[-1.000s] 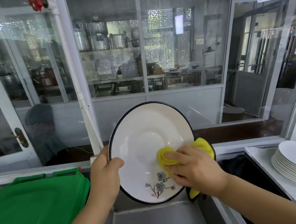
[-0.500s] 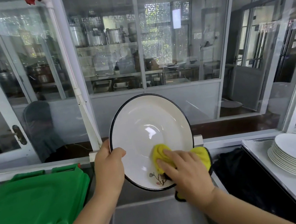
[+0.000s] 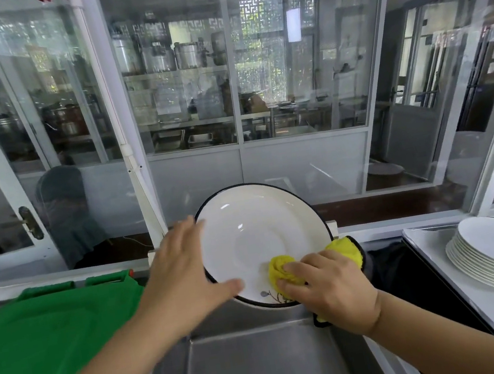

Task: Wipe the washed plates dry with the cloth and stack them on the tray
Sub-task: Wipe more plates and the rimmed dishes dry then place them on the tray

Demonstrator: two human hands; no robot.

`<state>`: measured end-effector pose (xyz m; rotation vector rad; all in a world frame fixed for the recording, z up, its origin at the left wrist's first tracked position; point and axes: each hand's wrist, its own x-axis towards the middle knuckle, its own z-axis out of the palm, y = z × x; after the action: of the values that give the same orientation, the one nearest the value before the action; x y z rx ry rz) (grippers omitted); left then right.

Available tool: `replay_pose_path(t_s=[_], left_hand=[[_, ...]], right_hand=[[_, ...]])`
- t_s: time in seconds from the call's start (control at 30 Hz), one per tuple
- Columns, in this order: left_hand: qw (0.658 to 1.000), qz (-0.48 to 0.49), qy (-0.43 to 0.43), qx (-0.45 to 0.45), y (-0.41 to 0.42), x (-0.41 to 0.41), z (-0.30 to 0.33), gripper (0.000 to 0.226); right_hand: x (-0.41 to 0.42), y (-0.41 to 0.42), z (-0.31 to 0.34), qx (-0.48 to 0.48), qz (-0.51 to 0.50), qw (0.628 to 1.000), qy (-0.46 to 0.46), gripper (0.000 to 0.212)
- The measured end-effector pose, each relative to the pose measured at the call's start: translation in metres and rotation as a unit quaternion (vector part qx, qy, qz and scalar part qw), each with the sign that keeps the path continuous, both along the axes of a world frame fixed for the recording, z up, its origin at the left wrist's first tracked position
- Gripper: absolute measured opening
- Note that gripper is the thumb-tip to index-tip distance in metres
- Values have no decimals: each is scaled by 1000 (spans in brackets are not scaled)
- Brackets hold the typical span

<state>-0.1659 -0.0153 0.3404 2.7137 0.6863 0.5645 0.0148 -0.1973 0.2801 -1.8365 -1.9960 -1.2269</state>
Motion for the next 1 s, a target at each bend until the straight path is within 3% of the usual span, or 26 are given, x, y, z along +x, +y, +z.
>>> replay_pose_path(t_s=[0.07, 0.2, 0.33, 0.4, 0.47, 0.53, 0.57, 0.67, 0.77, 0.9, 1.0], left_hand=[[986, -94, 65, 121, -15, 3, -7, 95], [941, -207, 95, 251, -28, 15, -19, 35], [915, -255, 55, 307, -19, 20, -25, 34], [922, -255, 44, 288, -15, 21, -27, 29], [960, -201, 23, 192, -9, 25, -28, 24], [993, -115, 8, 16, -6, 27, -28, 39], [993, -79, -12, -89, -5, 27, -29, 43], [940, -26, -91, -328, -3, 25, -33, 47], [887, -32, -148, -437, -7, 26, -36, 54], [812, -63, -220, -537, -17, 37, -30, 32], [763, -70, -266, -584, -16, 41, -23, 28]], right_hand=[[-2, 2, 6, -17, -3, 1000, 9, 27], [-5, 5, 17, -77, 9, 997, 29, 26], [-8, 4, 24, -117, 23, 990, 70, 26], [-6, 2, 30, -116, 36, 989, 78, 26], [4, 1, 38, -73, 39, 990, 110, 42], [15, -1, 43, 26, 30, 979, 200, 52], [19, -3, 43, 85, 25, 961, 260, 54], [25, -4, 37, 203, 6, 890, 408, 55], [14, 10, 25, 197, -12, 852, 484, 56], [-11, 31, 18, 171, 5, 855, 490, 48], [-24, 40, 24, 205, 49, 898, 387, 37]])
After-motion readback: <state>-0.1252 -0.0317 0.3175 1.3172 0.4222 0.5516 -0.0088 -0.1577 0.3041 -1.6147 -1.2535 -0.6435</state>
